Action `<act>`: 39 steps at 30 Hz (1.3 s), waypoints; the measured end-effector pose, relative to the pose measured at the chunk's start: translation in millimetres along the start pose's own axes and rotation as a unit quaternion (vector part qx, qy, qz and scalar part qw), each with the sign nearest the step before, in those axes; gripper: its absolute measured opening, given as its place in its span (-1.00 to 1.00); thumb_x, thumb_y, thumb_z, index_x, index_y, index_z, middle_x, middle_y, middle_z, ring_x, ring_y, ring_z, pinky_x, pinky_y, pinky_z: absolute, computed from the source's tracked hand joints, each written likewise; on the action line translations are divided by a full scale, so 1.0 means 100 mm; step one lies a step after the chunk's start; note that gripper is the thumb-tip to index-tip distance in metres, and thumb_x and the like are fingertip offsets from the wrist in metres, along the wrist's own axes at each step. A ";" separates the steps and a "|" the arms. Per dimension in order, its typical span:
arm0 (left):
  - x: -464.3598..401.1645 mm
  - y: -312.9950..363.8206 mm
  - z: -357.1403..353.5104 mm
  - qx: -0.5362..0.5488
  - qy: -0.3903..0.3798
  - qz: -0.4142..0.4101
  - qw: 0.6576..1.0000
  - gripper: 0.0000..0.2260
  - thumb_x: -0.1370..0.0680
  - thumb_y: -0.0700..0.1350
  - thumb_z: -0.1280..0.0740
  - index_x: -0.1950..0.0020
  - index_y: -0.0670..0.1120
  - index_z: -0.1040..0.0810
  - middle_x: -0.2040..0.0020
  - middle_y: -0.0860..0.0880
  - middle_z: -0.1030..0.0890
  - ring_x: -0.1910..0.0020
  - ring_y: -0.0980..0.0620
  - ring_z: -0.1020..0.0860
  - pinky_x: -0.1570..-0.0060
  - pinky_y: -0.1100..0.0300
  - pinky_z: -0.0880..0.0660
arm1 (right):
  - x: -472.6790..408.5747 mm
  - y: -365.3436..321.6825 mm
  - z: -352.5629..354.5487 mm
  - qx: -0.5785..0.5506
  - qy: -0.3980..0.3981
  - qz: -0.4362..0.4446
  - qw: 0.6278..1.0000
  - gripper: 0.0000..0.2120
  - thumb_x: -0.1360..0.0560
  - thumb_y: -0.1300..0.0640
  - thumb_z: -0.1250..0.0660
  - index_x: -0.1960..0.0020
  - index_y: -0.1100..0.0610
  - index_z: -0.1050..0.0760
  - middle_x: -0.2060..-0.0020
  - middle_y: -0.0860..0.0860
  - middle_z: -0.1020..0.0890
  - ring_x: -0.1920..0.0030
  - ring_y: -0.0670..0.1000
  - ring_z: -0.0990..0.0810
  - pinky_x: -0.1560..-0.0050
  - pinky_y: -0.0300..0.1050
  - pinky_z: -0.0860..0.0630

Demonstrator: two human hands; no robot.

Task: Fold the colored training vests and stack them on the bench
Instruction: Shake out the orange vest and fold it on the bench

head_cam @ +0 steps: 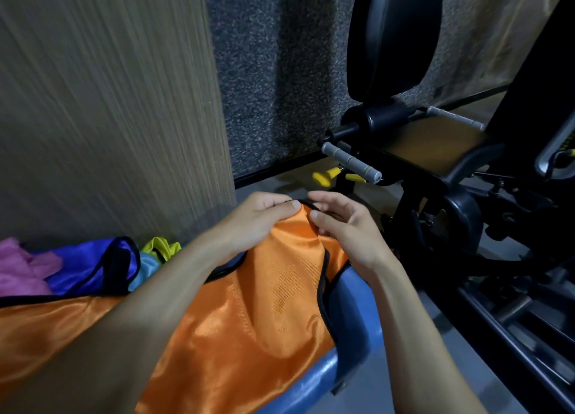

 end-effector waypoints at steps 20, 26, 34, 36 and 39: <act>-0.09 -0.30 0.13 0.061 0.064 0.051 0.995 -0.55 -0.66 0.10 -0.26 0.11 -0.26 -0.68 0.19 -0.21 -0.69 0.24 -0.05 -0.65 0.15 0.15 -0.57 | 0.01 0.35 -0.13 -0.202 -0.042 -0.193 0.959 -0.54 -0.62 -0.04 -0.32 -0.19 0.37 -0.60 -0.16 0.37 -0.61 -0.15 0.31 -0.62 -0.32 0.20 -0.53; -0.17 -0.39 0.01 0.058 0.047 0.057 0.996 -0.67 -0.69 0.02 -0.25 0.01 -0.22 -0.64 0.21 -0.10 -0.65 0.23 0.01 -0.60 0.11 0.15 -0.54 | -0.03 0.41 -0.10 -0.199 0.006 -0.205 0.958 -0.41 -0.65 -0.16 -0.21 -0.25 0.39 -0.56 -0.19 0.36 -0.62 -0.22 0.31 -0.62 -0.33 0.27 -0.51; -0.22 -0.54 -0.09 0.209 0.047 0.130 0.968 -0.74 -0.64 -0.03 -0.34 -0.09 -0.22 -0.67 0.09 -0.18 -0.66 0.11 -0.09 -0.65 -0.04 0.06 -0.58 | 0.09 0.25 0.23 0.141 0.124 -0.116 0.975 -0.68 -0.60 -0.03 -0.37 -0.32 0.04 -0.53 -0.18 -0.02 -0.62 -0.13 -0.06 -0.61 -0.17 -0.05 -0.58; -0.24 -0.55 -0.11 0.245 0.045 0.134 0.959 -0.78 -0.64 -0.05 -0.34 -0.09 -0.19 -0.66 0.12 -0.16 -0.65 0.15 -0.06 -0.64 -0.01 0.08 -0.59 | 0.20 0.17 0.27 0.210 0.084 -0.080 0.971 -0.59 -0.56 0.13 -0.38 -0.40 0.01 -0.45 -0.24 -0.04 -0.55 -0.19 -0.05 -0.57 -0.18 -0.02 -0.59; -0.26 -0.57 -0.15 0.277 0.033 0.136 0.951 -0.81 -0.64 -0.07 -0.34 -0.02 -0.16 -0.68 0.15 -0.14 -0.68 0.18 -0.03 -0.66 0.05 0.09 -0.59 | 0.43 0.20 0.09 0.252 -0.086 -0.113 0.957 -0.18 -0.47 0.21 -0.46 -0.61 -0.10 -0.15 -0.44 -0.08 -0.34 -0.40 -0.02 -0.41 -0.32 -0.02 -0.51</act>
Point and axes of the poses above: each hand's wrist, its own x-axis away from the middle knuckle, its own z-axis out of the back of the hand, y = z × x, the point moved 8 cm from there along -x, towards the middle knuckle
